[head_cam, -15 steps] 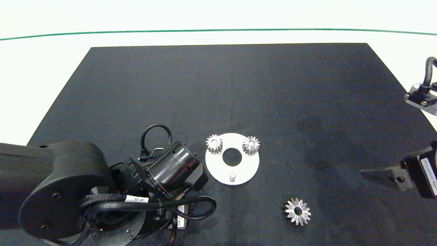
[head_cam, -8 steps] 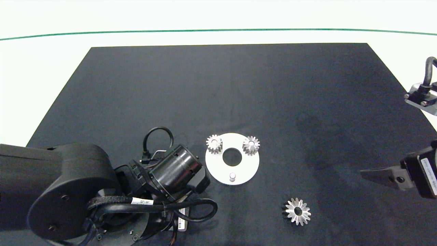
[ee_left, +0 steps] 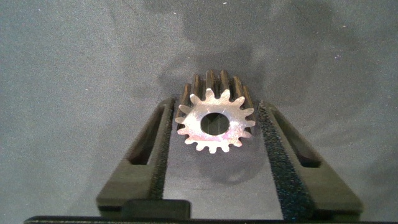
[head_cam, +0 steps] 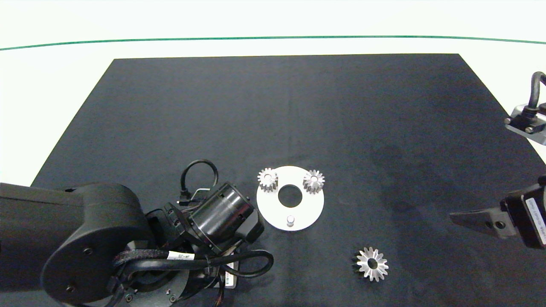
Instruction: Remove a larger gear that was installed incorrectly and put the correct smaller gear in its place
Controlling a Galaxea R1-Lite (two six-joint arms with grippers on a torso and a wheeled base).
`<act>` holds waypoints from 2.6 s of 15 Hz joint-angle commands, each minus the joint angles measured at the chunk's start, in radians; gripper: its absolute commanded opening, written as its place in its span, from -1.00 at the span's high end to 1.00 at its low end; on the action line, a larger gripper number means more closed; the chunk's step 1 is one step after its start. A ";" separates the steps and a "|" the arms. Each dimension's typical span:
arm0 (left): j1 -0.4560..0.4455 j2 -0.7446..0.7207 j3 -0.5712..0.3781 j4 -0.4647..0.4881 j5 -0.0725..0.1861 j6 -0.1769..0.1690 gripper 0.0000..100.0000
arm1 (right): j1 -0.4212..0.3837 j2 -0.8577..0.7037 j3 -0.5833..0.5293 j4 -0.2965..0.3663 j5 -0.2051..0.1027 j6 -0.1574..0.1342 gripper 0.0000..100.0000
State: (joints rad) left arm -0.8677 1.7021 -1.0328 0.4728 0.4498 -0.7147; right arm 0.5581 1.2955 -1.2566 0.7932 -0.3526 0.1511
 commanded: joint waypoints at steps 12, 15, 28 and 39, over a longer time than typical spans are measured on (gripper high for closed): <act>0.001 0.002 0.000 0.000 0.004 -0.005 0.38 | 0.000 -0.002 0.011 -0.014 -0.005 -0.004 -1.00; -0.001 -0.002 0.003 -0.022 0.006 -0.005 0.46 | 0.000 -0.005 0.019 -0.017 -0.002 -0.016 -1.00; -0.011 -0.050 -0.015 -0.006 0.009 0.014 0.68 | 0.048 -0.068 0.019 -0.037 0.000 -0.013 -1.00; -0.086 0.004 -0.432 0.336 0.009 0.080 0.68 | -0.006 -0.128 -0.010 -0.028 -0.008 -0.031 -1.00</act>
State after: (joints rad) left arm -0.9526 1.6736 -1.4226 0.7943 0.4564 -0.6391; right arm 0.5594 1.1732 -1.2628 0.7630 -0.3583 0.1196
